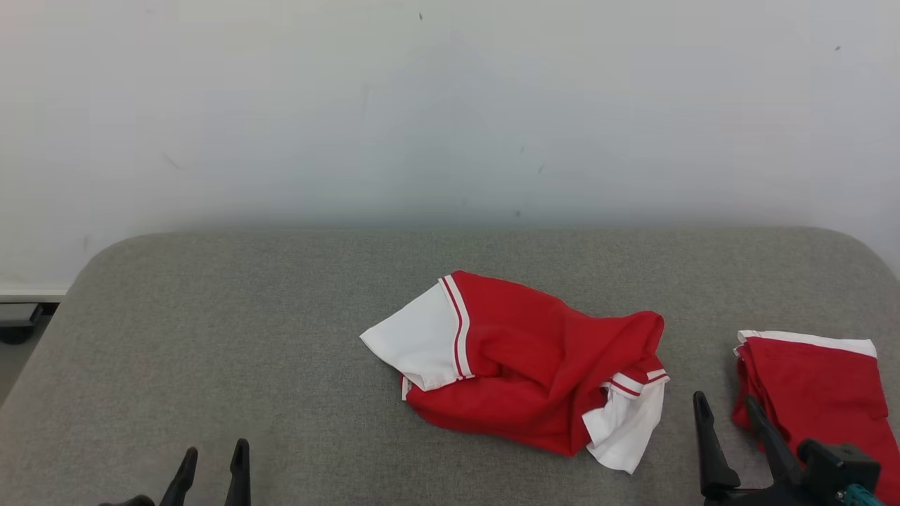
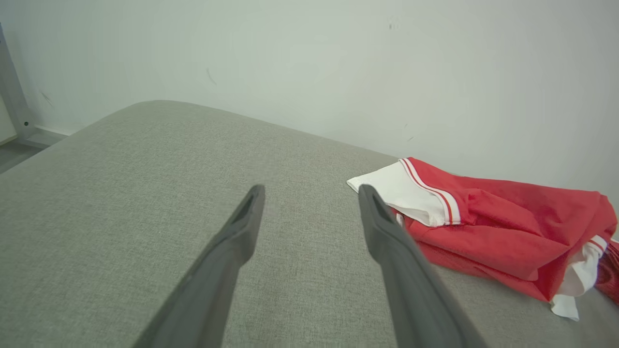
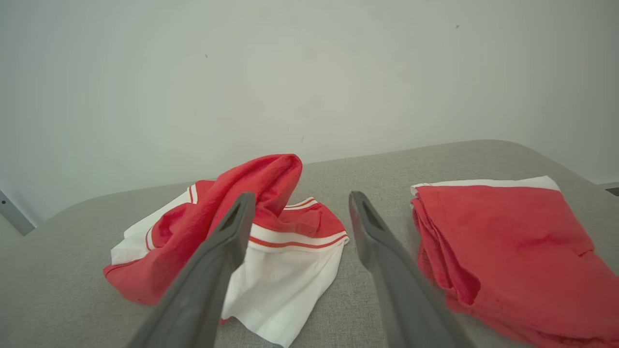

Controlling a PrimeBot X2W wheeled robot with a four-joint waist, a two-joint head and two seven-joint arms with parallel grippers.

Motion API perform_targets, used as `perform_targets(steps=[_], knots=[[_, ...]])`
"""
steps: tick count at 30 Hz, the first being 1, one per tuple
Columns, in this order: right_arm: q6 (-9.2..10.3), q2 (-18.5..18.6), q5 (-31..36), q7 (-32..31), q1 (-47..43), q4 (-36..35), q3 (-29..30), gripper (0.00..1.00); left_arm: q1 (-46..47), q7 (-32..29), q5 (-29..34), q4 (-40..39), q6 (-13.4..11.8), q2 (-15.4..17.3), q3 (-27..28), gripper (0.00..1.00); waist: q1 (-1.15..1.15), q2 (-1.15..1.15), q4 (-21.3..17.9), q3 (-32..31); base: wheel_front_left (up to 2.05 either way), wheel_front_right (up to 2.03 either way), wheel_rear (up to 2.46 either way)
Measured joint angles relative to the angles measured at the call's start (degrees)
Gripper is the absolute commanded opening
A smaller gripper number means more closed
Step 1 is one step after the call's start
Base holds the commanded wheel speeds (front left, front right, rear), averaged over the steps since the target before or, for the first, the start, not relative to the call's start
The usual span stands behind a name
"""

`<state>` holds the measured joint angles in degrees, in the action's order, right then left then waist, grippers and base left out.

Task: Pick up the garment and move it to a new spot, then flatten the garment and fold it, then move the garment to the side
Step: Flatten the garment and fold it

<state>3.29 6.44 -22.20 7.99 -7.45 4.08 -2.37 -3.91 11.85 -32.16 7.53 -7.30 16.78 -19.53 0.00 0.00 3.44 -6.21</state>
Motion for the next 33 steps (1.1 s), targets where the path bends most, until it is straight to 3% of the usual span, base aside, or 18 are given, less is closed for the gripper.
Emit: perform_targets(steps=[23,33], knots=[[0.47,-0.10,-0.42,-0.51,0.08,-0.47,-1.02,1.00,0.12,-6.02,1.48,-1.48,0.01,-0.09,-0.12,1.00,0.00,0.00,-2.04,1.32,0.00,0.00,0.00],[-0.23,-0.02,0.15,-1.70,2.36,-0.81,-2.97,1.00,16.35,-17.73,2.71,6.26,2.88,2.63,-3.71,1.00,0.01,0.00,-6.17,3.00,0.00,0.00,0.00]])
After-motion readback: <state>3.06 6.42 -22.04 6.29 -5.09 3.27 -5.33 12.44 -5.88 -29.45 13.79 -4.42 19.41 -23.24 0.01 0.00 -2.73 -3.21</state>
